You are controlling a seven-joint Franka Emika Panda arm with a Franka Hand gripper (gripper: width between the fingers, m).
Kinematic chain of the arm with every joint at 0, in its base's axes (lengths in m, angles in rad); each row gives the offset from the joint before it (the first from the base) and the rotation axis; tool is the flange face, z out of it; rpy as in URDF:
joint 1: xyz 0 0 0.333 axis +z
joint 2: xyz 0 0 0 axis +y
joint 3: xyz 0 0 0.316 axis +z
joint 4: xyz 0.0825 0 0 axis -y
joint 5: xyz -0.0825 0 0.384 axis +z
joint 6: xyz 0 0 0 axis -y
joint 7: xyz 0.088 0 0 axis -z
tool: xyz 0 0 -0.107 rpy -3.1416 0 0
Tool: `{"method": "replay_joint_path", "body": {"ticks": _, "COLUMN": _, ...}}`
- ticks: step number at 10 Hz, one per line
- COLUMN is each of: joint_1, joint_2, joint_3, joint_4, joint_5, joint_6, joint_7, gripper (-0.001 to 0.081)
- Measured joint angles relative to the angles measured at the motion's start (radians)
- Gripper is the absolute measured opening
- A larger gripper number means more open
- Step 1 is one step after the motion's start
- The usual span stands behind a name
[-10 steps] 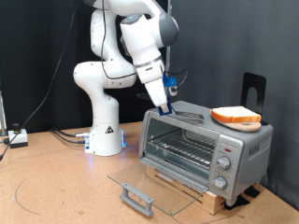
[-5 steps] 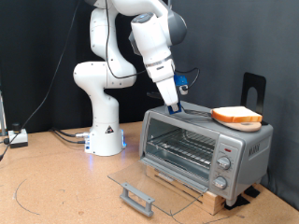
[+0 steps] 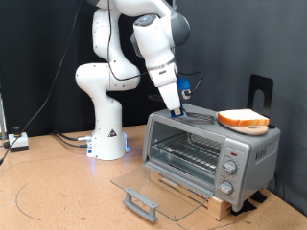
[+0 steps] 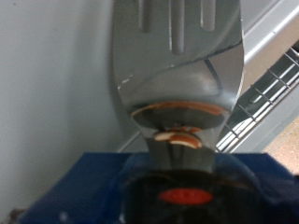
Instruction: Make a piece of toast with the oven
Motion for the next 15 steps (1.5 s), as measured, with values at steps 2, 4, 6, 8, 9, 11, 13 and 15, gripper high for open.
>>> {"method": "replay_joint_path", "body": {"ticks": 2, "joint_1": 0.000, "joint_2": 0.000, "joint_3": 0.003, "joint_4": 0.000, "joint_5": 0.002, "joint_6": 0.031, "joint_7": 0.000, "gripper": 0.0428}}
{"method": "replay_joint_path", "body": {"ticks": 4, "joint_1": 0.001, "joint_2": 0.001, "joint_3": 0.009, "joint_4": 0.006, "joint_5": 0.004, "joint_6": 0.046, "joint_7": 0.000, "gripper": 0.0428}}
{"method": "replay_joint_path", "body": {"ticks": 6, "joint_1": 0.002, "joint_2": 0.002, "joint_3": 0.020, "joint_4": 0.013, "joint_5": 0.009, "joint_6": 0.050, "joint_7": 0.000, "gripper": 0.0428}}
{"method": "replay_joint_path", "body": {"ticks": 8, "joint_1": 0.002, "joint_2": 0.003, "joint_3": 0.024, "joint_4": 0.018, "joint_5": 0.015, "joint_6": 0.052, "joint_7": 0.001, "gripper": 0.0428}}
{"method": "replay_joint_path", "body": {"ticks": 9, "joint_1": 0.002, "joint_2": 0.004, "joint_3": 0.024, "joint_4": 0.018, "joint_5": 0.015, "joint_6": 0.051, "joint_7": 0.003, "gripper": 0.0428}}
{"method": "replay_joint_path", "body": {"ticks": 11, "joint_1": 0.000, "joint_2": 0.010, "joint_3": 0.024, "joint_4": 0.016, "joint_5": 0.001, "joint_6": 0.021, "joint_7": 0.020, "gripper": 0.0428}}
{"method": "replay_joint_path", "body": {"ticks": 13, "joint_1": -0.001, "joint_2": 0.013, "joint_3": 0.027, "joint_4": 0.002, "joint_5": -0.017, "joint_6": 0.007, "joint_7": 0.035, "gripper": 0.0428}}
{"method": "replay_joint_path", "body": {"ticks": 15, "joint_1": -0.001, "joint_2": 0.015, "joint_3": 0.036, "joint_4": -0.008, "joint_5": -0.014, "joint_6": 0.045, "joint_7": 0.038, "gripper": 0.0428}}
